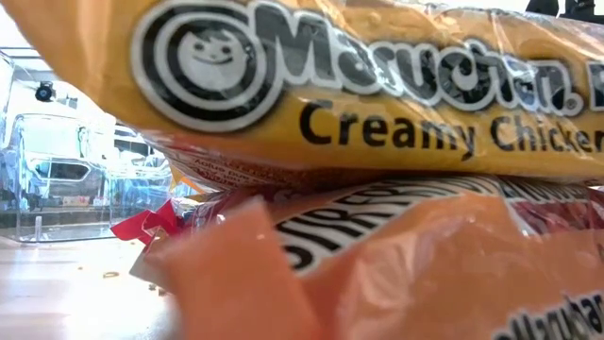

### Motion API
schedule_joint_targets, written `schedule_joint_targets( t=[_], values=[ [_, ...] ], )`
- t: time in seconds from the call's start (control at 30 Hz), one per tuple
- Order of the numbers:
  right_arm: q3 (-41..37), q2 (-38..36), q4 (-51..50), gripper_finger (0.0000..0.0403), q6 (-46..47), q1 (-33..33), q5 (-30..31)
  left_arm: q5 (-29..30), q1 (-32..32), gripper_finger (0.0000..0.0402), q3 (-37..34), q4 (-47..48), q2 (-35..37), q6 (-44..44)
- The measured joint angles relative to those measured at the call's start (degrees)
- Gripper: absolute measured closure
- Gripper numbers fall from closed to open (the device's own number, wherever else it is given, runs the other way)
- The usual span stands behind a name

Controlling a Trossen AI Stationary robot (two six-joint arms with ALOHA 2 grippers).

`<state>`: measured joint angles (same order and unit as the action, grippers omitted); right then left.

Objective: Sort Maruchan noodles
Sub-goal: Put the yellow noodles pack into the top transparent bin

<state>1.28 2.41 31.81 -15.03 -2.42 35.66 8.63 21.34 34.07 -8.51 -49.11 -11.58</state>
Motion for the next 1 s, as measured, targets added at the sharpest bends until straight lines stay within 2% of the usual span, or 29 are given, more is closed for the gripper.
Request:
schedule_joint_targets(
  t=[0.2,0.8,1.0],
  values=[
    [0.0,0.01,-0.02,0.0202,0.01,0.0,-0.02,-1.87,-0.97,0.0221,2.16,-0.04,-6.56,-1.65],
    [0.0,-0.01,0.3,0.0202,4.54,0.0,-0.01,-1.86,-5.19,0.0221,9.7,-0.44,-22.5,-4.17],
    [0.0,-0.01,2.01,0.0202,9.69,0.0,0.42,-1.86,-5.18,0.0221,12.11,-0.06,-27.55,0.51]
  ],
)
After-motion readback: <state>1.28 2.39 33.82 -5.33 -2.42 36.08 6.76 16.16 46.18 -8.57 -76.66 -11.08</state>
